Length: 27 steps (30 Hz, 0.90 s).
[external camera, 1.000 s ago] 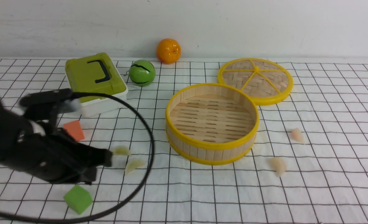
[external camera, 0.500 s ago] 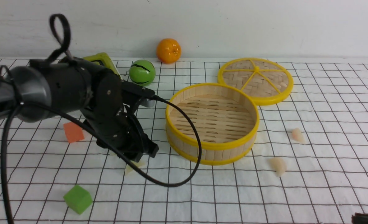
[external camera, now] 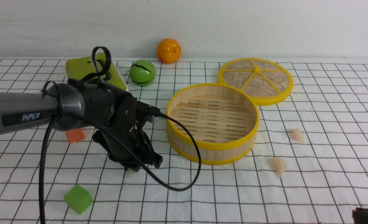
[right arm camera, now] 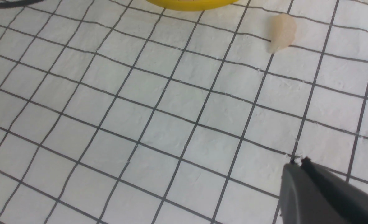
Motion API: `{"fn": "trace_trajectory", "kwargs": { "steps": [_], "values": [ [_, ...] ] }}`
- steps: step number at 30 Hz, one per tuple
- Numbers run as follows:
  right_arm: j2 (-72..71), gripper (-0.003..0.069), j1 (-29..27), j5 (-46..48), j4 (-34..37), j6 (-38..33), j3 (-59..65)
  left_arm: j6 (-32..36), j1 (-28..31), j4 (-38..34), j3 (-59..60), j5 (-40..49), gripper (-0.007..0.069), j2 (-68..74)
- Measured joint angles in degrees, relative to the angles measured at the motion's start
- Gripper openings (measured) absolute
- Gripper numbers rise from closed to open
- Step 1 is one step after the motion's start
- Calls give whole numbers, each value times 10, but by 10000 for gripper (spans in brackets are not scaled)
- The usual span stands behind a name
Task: Put the dumplings into the steamer on the table with the white tablecloth.
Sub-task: 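Reach for and grasp a dumpling on the table with the left gripper, then place the dumpling into the bamboo steamer basket with the left gripper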
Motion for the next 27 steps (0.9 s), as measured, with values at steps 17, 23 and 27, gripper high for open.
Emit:
{"fn": "trace_trajectory", "kwargs": {
  "steps": [17, 23, 27],
  "values": [
    [0, 3, 0, -8, 13, 0, 0, 8, -13, -190, -364, 100, 146, 80],
    [0, 6, 0, -10, 12, -1, 0, -49, -15, -142, -446, 119, 146, 187],
    [0, 6, 0, -13, 11, -3, 0, -61, -16, -129, -469, 119, 146, 226]
  ]
}}
